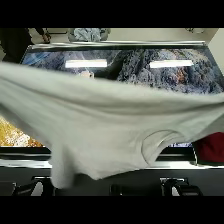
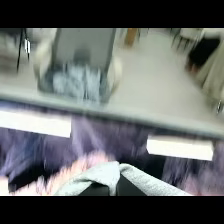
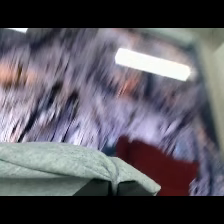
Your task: Fold the shirts.
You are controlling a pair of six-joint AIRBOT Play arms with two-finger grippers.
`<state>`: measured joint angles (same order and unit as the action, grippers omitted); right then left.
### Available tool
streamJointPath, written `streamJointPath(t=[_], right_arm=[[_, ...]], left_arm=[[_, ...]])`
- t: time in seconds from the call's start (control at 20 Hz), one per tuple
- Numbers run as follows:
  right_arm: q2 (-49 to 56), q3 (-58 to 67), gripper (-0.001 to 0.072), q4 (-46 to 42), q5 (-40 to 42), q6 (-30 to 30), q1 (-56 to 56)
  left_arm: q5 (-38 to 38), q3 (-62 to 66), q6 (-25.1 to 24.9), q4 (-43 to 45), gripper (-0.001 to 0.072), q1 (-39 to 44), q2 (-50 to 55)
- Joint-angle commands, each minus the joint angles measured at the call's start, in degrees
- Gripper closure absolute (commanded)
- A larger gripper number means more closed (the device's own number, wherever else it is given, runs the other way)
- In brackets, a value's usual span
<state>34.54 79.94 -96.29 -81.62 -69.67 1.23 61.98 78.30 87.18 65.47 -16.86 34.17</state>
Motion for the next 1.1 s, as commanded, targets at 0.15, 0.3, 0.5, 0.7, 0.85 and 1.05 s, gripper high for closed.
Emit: streamJointPath(t=[0.15, 0.3, 0.5, 0.7, 0.85, 1.05], right_arm=[[22.88, -17.66, 0.0665, 3.04, 19.5, 0.07, 0.04], [37.07, -17.64, 0.0664, 12.74, 37.73, -5.62, 0.04], [45.55, -17.64, 0.0665, 26.95, 49.29, -6.25, 0.04], [46.21, -17.25, 0.0183, 27.26, 43.54, -3.63, 0.04], [43.67, -11.8, 0.0137, 26.43, 23.06, 13.79, 0.04], [39.74, -10.32, 0.0135, 29.07, -2.89, 14.86, -0.42]], left_arm=[[-15.32, -36.72, -6.91, -5.03, 0.0675, 2.08, 6.88], [-26.23, -39.76, -6.86, -10.8, 0.0674, 3.76, 20.5], [-28.15, -32.61, -6.86, -14.53, 0.0674, 3.93, 35.08], [-27.45, -30.53, -9.14, -14.47, 0.0675, 3.85, 38.95], [-25.4, -30.4, -17.44, -14.49, 0.0674, 2.1, 38.51], [-23.61, -30.45, -18.4, -14.49, 0.0674, 0.55, 38.62]])
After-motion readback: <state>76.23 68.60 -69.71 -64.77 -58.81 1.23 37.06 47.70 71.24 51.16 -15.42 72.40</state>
